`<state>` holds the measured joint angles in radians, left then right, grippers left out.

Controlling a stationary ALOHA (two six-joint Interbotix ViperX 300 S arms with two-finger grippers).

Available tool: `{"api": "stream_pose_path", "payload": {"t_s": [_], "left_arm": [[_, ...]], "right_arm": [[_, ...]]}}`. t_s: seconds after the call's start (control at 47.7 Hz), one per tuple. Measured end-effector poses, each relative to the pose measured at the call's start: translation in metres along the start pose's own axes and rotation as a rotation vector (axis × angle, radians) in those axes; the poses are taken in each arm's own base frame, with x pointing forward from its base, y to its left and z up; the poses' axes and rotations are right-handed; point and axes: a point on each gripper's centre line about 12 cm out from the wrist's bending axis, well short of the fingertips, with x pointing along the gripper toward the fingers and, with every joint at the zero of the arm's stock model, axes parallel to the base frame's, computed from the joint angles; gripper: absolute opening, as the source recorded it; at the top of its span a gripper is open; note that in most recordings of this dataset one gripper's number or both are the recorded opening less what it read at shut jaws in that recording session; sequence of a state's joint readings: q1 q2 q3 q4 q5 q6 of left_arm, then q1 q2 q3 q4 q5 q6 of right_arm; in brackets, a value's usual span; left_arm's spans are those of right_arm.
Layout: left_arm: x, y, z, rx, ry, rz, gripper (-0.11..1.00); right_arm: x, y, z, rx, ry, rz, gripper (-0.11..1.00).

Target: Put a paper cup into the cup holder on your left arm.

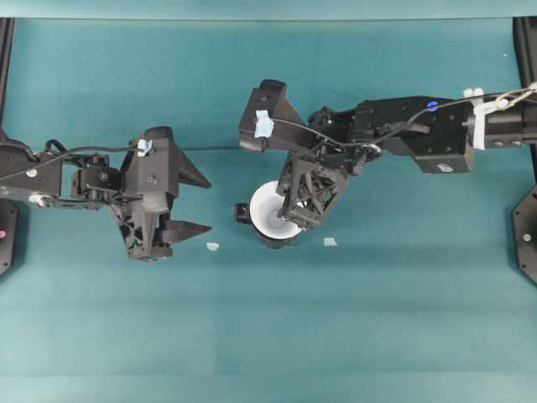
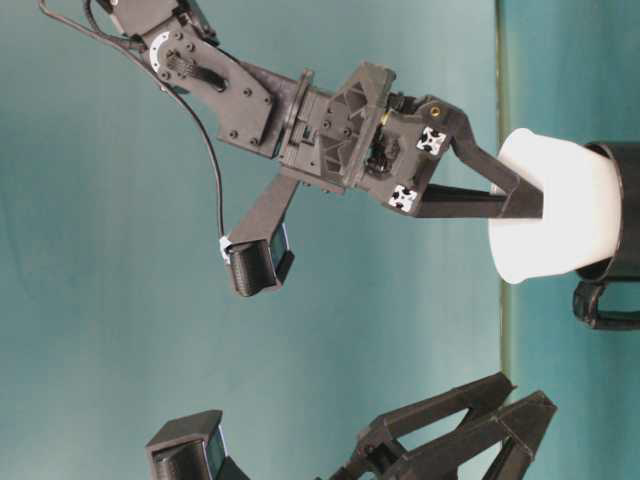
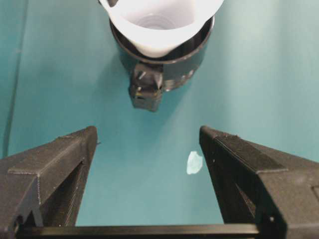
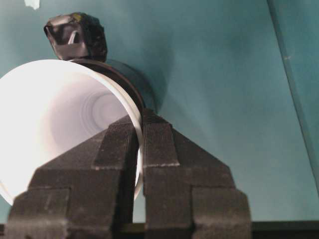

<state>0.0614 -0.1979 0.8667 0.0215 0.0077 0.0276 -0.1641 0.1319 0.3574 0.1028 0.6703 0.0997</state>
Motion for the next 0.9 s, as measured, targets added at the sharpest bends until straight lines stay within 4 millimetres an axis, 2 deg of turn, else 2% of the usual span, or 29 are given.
{"api": "stream_pose_path", "payload": {"t_s": [0.189, 0.377, 0.734, 0.902], "left_arm": [[0.0011, 0.0000, -0.0009, 0.000, 0.003, 0.000, 0.87], [0.0026, 0.0010, -0.0006, -0.002, -0.001, 0.002, 0.87], [0.0044, 0.0020, 0.0003, -0.004, -0.004, 0.005, 0.87], [0.0044, 0.0025, 0.0004, -0.005, -0.006, 0.006, 0.87]], "right_arm": [[0.0000, 0.0020, -0.0002, 0.022, 0.002, 0.017, 0.00], [-0.0001, 0.0025, -0.0001, 0.035, 0.002, 0.026, 0.09], [-0.0001, 0.0025, -0.0001, 0.034, 0.002, 0.026, 0.38], [-0.0002, 0.0001, 0.0007, 0.039, -0.002, 0.024, 0.46]]}}
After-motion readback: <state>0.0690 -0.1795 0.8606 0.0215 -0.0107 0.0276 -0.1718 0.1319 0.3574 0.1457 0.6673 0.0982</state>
